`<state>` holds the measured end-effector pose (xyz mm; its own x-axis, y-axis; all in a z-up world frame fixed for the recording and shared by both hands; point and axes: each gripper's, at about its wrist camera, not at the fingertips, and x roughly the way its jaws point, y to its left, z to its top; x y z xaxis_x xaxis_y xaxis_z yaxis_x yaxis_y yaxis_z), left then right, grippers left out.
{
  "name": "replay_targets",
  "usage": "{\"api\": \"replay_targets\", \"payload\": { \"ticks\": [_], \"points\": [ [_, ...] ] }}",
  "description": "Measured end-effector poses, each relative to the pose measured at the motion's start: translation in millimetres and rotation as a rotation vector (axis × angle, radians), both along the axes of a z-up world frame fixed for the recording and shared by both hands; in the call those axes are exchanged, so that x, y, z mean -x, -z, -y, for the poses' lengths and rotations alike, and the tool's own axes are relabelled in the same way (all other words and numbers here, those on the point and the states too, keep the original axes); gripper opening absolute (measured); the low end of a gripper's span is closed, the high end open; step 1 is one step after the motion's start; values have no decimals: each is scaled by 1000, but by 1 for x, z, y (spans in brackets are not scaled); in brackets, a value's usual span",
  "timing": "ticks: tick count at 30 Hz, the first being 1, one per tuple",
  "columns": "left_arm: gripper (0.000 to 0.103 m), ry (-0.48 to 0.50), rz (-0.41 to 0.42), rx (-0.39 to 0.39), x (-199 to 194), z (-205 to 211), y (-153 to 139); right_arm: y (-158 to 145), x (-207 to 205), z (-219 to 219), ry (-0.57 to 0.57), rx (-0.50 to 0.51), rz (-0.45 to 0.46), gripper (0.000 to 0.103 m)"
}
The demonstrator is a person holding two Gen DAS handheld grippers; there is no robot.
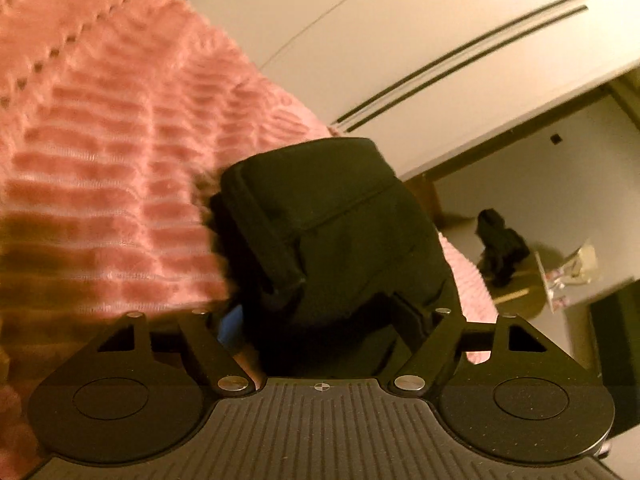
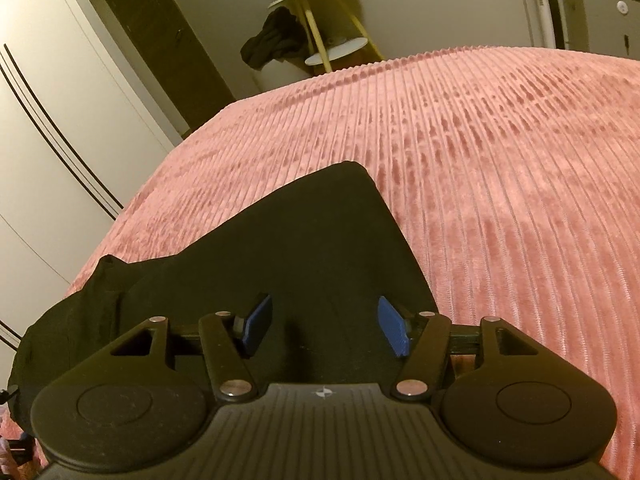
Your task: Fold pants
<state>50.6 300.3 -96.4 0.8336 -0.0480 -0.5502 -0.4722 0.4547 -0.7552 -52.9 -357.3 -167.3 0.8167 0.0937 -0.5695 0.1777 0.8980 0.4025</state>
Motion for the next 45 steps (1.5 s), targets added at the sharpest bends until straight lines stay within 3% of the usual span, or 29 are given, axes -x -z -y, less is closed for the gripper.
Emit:
{"api": "replay_targets", "payload": {
  "ticks": [2,3,6,10,16,22,26,33,36,38,39,40,41,45],
  "points": [
    [73,-13,7,4,-1,-2,2,1,-1,0,0,3,-1,60],
    [60,-18,-2,-1,-2,-3,2,1,-1,-1,0,6,-1,60],
    [41,-5,5,-33,1,-1,-5,1,-1,-2,2,10,2,60],
    [21,51,56,-183,8,12,-39,1,-1,-1,5,6,6,60],
    [18,192,207,-463,18,73,-121,-1,2,0,15,2,23,60],
    [19,394,369,-623,33,159,-177,-4,10,8,55,-37,65,60],
    [19,519,430,-699,42,219,-186,-8,17,11,52,-65,97,60],
    [19,698,433,-763,41,300,-171,-12,27,12,27,-96,137,60],
    [23,764,406,-815,37,327,-156,-13,28,13,24,-111,142,60],
    [37,842,388,-823,40,344,-145,-12,29,14,26,-121,141,60],
    [54,872,384,-821,41,349,-142,-12,29,15,27,-126,140,60],
    [79,894,376,-819,43,355,-137,-12,29,15,25,-131,140,60],
    [87,892,375,-820,47,358,-134,-12,29,16,23,-136,140,60],
    [90,856,349,-764,50,345,-134,-12,29,14,1,-148,141,61]
  ]
}}
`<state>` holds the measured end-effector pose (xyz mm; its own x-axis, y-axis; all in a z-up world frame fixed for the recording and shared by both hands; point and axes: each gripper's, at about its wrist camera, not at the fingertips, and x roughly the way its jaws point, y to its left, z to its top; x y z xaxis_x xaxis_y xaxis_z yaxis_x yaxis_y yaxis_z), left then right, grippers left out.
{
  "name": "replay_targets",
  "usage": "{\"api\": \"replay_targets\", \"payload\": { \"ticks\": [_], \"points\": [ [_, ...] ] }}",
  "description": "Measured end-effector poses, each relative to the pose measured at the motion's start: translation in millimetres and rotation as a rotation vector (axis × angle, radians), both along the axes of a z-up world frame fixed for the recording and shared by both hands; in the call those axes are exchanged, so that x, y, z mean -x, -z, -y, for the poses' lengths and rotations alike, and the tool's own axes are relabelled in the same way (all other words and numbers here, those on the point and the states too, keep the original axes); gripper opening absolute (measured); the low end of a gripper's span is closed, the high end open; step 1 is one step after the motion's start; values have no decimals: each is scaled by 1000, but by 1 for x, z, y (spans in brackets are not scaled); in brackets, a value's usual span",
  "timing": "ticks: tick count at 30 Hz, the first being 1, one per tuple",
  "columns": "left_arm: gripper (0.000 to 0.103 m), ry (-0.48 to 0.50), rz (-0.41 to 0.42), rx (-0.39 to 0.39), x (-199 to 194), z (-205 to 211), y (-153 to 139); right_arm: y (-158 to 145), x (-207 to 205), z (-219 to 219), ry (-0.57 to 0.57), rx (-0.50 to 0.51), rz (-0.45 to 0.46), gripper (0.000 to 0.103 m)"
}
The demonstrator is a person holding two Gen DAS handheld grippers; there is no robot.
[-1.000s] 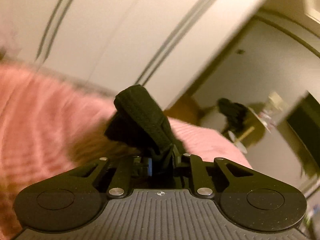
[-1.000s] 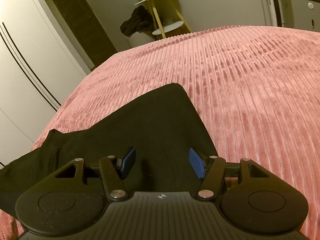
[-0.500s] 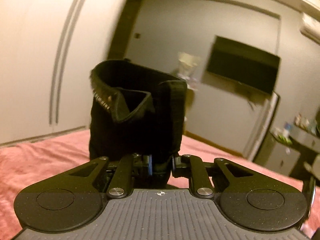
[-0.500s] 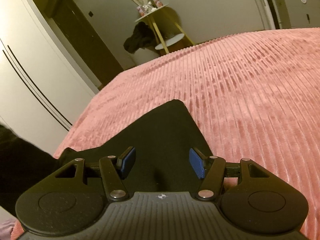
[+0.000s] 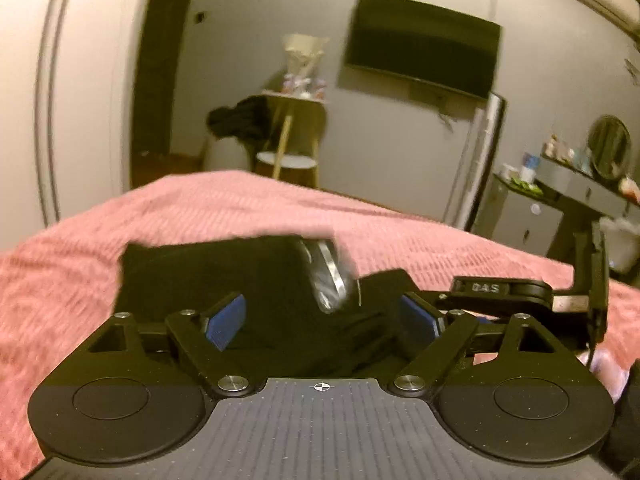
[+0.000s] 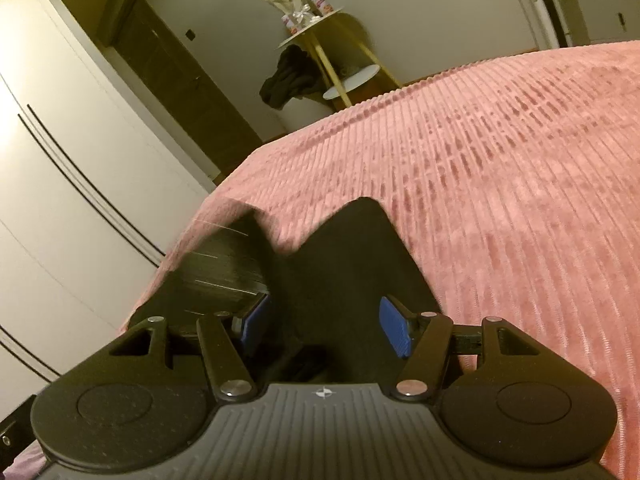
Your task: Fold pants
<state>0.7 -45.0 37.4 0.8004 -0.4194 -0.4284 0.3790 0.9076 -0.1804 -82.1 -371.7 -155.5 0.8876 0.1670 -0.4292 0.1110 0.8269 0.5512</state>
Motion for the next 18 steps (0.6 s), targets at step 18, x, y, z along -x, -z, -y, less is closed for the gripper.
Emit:
{"api": "replay_targets", "payload": {
  "ticks": [18],
  "points": [
    [95,-389,-385,4,-55,-61,65,32,-54,-12,-160,-318,-179,68]
  ]
}}
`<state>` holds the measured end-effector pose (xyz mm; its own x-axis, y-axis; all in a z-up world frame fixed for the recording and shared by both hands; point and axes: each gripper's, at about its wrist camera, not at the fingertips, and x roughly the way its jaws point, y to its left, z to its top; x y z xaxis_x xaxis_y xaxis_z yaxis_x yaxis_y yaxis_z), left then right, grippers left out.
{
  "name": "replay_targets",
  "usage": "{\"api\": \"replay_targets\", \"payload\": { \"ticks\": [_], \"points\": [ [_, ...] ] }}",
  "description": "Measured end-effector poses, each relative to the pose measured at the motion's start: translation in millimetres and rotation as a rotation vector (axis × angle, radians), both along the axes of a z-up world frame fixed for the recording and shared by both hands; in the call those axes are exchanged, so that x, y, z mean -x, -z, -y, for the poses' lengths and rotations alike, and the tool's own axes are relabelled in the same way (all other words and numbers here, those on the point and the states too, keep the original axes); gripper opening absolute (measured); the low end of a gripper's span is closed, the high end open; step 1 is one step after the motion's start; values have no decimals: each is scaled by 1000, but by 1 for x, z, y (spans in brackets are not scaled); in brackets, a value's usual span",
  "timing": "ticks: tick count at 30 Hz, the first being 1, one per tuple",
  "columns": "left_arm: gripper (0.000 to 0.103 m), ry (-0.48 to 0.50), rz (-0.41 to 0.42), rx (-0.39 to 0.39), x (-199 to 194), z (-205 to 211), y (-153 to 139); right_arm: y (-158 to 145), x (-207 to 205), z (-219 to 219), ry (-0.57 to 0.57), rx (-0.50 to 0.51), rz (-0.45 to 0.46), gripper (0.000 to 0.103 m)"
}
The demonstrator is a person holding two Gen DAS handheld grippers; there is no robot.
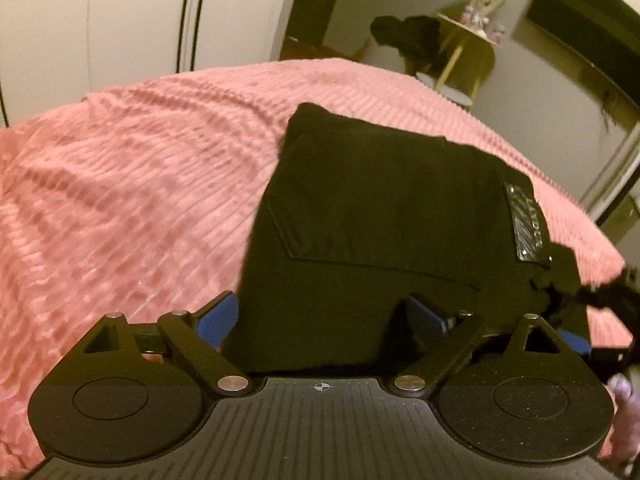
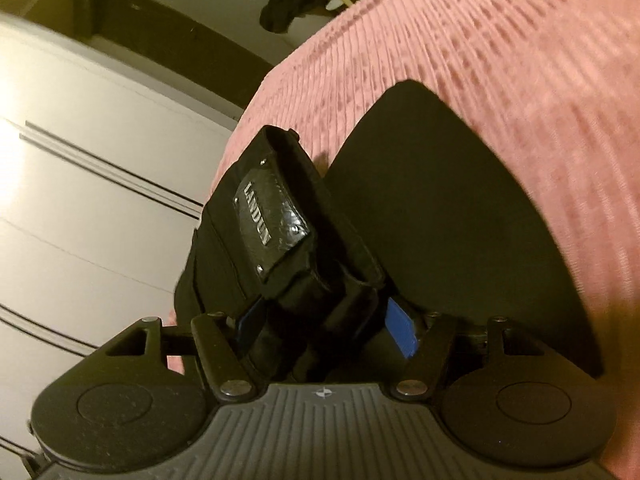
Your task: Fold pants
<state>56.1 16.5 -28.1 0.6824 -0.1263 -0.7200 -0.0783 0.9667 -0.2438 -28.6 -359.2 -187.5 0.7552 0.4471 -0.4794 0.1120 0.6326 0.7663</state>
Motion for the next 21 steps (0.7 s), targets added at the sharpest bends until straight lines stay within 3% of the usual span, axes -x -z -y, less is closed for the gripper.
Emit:
{"api": "replay_targets", "payload": {
  "ticks": [5,6,7,10,14,18,20,21],
  "points": [
    [96,4,2,-14,0,1,1,8,-13,-5,28,-83,7,74],
    [97,4,1,-13,0,1,1,8,-14,-7,34,-86,13,69],
    [97,3,-1,-13,0,1,2,9,-13,-8,36,-82,15,52],
    [97,0,-5,-10,-1,0,3,13,-12,-12,31,-82,17,46],
    [97,-1,-4,6,-2,-3,5,12,-12,-12,23,-101,7,51],
    [98,-3,8,8,-1,-3,5,9,-19,-22,-2,-73,10,65],
    [98,0,13,-1,0,-2,5,3,-23,-32,1,-18,4,64],
    [98,1,16,-1,0,-2,5,1,-23,-37,10,15,2,50]
  ]
}}
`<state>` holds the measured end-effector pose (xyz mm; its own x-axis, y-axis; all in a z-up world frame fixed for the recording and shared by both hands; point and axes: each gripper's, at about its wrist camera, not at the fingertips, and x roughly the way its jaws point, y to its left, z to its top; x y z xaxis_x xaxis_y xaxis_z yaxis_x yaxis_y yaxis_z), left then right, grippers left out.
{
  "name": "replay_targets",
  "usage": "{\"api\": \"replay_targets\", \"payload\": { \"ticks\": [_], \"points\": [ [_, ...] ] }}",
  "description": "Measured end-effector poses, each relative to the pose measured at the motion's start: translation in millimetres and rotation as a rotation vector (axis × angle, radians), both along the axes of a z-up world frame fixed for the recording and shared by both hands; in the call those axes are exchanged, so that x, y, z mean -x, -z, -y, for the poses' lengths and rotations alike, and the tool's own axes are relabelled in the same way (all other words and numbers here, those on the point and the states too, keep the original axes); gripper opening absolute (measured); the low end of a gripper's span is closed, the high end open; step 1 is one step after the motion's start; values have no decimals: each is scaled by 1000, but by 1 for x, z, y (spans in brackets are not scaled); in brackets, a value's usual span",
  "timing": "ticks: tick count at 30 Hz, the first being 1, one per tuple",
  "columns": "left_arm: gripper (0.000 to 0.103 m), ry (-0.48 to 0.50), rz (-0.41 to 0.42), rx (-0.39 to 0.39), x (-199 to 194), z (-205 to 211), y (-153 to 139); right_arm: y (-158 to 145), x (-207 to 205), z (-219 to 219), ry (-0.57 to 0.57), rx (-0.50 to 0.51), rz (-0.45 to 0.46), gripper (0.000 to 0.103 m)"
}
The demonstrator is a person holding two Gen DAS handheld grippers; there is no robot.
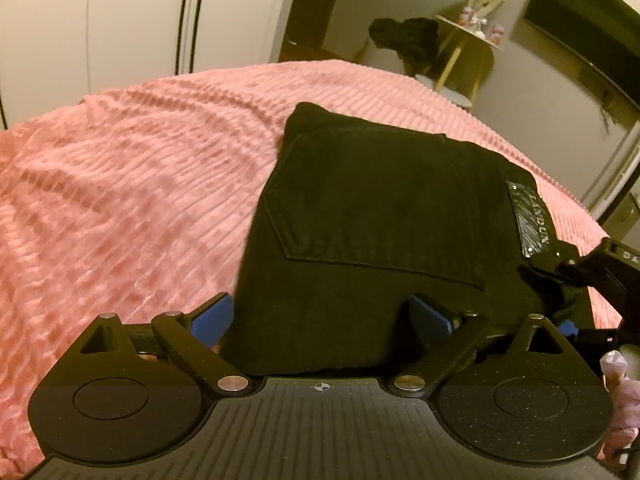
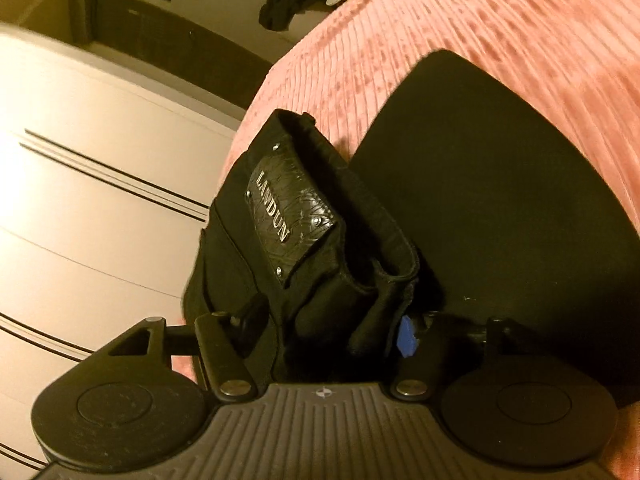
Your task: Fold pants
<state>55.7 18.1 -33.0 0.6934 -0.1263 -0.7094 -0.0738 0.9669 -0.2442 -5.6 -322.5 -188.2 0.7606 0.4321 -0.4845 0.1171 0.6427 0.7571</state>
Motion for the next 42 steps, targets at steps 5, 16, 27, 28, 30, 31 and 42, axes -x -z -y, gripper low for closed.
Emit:
{"api": "replay_targets", "payload": {
  "ticks": [5,16,27,28,30,31,42],
  "points": [
    [98,14,48,-17,16,3,-9,-26,11,-16,17,118,59,36],
    [95,89,31,-138,21,26,-10,-112,53,-32,44,155,331,34],
    [76,74,-22,-112,19,20,-8,-46,53,38,186,169,77,41],
    [76,81,-31,-115,19,21,-8,-34,53,44,192,124,38,49],
    [76,82,-42,-105,19,20,-7,-19,55,52,217,49,-15,58],
    [76,81,-43,-92,18,19,-7,-18,56,56,224,18,-16,58],
    [80,147,-5,7,32,19,-18,2,53,60,219,-126,4,57]
  ]
}}
